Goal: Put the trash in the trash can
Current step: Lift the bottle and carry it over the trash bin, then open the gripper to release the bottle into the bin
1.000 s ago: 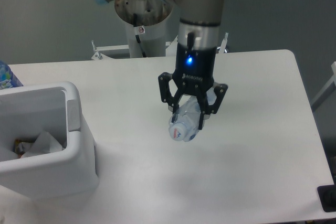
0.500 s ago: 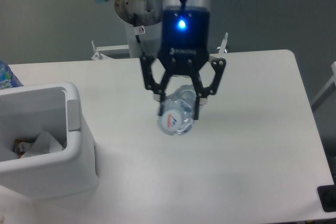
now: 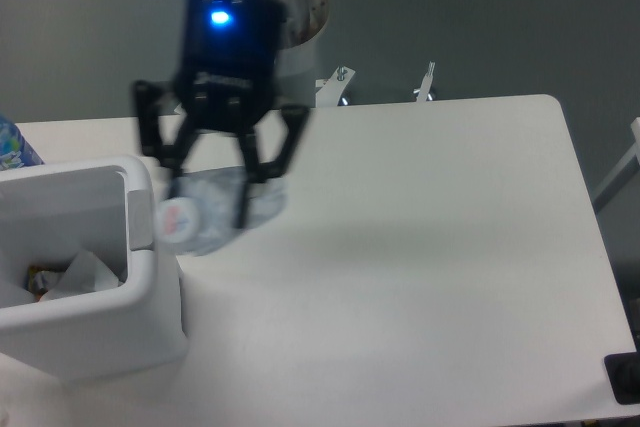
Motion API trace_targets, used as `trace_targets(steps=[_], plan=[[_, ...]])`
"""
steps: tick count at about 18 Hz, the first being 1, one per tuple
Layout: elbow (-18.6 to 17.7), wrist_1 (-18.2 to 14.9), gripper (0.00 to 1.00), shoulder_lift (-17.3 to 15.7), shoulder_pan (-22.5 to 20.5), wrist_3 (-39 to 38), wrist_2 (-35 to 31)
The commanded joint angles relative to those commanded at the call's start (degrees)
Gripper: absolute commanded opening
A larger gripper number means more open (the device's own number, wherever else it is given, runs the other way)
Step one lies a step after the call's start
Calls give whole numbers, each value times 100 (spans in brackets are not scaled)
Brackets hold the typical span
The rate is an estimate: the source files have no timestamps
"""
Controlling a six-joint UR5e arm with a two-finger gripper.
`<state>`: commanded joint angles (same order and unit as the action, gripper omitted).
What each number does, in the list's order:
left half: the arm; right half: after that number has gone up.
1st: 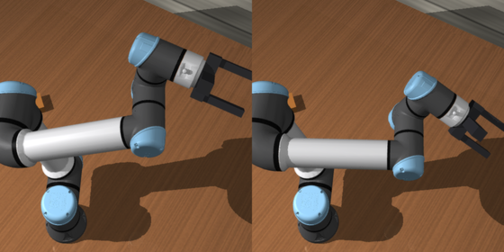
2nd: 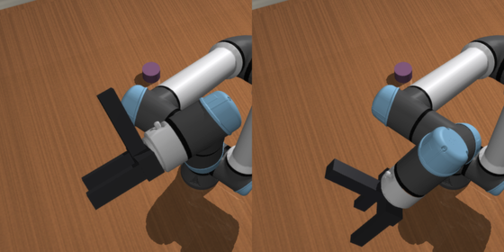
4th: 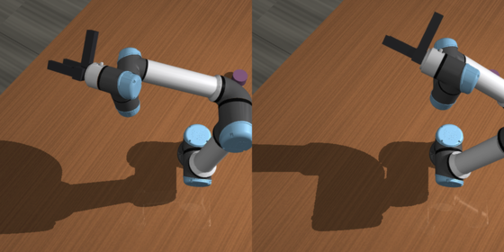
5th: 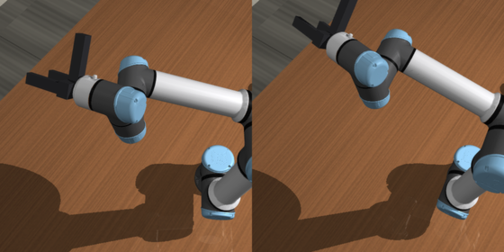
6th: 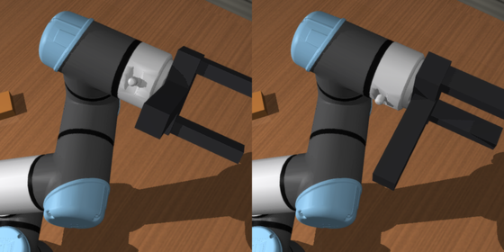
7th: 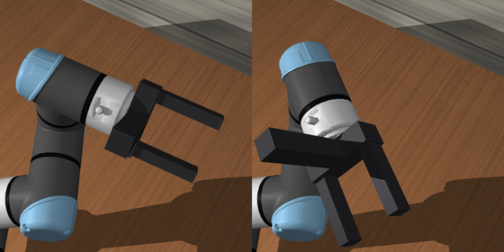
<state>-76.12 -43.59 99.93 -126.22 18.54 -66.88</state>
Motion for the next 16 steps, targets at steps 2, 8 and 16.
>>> trace_targets(steps=[2,8,16], plan=[[27,9,61,27,229,9,0],[18,9,61,211,932,-9,0],[-61,-9,100,466,1100,-79,-18]])
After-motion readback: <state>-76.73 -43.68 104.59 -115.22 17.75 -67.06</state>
